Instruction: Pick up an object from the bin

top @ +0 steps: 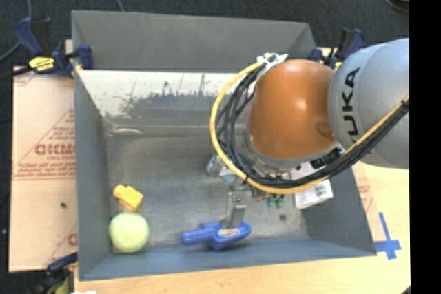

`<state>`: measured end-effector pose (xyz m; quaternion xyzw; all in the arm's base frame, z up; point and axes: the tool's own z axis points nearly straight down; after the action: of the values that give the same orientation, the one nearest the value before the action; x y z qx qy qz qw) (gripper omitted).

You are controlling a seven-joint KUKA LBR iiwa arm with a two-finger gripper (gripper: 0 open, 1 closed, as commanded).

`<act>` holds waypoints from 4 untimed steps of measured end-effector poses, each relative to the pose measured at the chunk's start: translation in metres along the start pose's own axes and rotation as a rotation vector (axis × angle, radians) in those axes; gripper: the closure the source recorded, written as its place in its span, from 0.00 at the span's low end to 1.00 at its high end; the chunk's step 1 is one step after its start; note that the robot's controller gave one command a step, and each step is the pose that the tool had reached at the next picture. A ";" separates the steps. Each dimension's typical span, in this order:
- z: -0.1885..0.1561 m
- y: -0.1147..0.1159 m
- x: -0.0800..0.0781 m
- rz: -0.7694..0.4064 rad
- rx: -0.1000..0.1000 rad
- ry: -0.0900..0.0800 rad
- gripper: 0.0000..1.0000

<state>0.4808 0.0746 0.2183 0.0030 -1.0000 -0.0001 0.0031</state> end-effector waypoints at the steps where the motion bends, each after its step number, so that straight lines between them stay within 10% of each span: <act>1: -0.004 0.000 -0.002 0.004 -0.001 -0.009 0.00; 2: -0.051 0.032 -0.047 0.055 -0.003 -0.010 0.00; 3: 0.015 -0.030 -0.009 -0.107 0.000 -0.013 0.00; 4: -0.049 -0.045 -0.071 -0.013 -0.003 -0.013 0.00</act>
Offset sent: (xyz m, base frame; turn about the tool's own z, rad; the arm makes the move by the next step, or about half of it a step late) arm 0.0437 0.0312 0.0476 0.0600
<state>0.5520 0.0296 0.2668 0.0095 -0.9999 -0.0017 -0.0036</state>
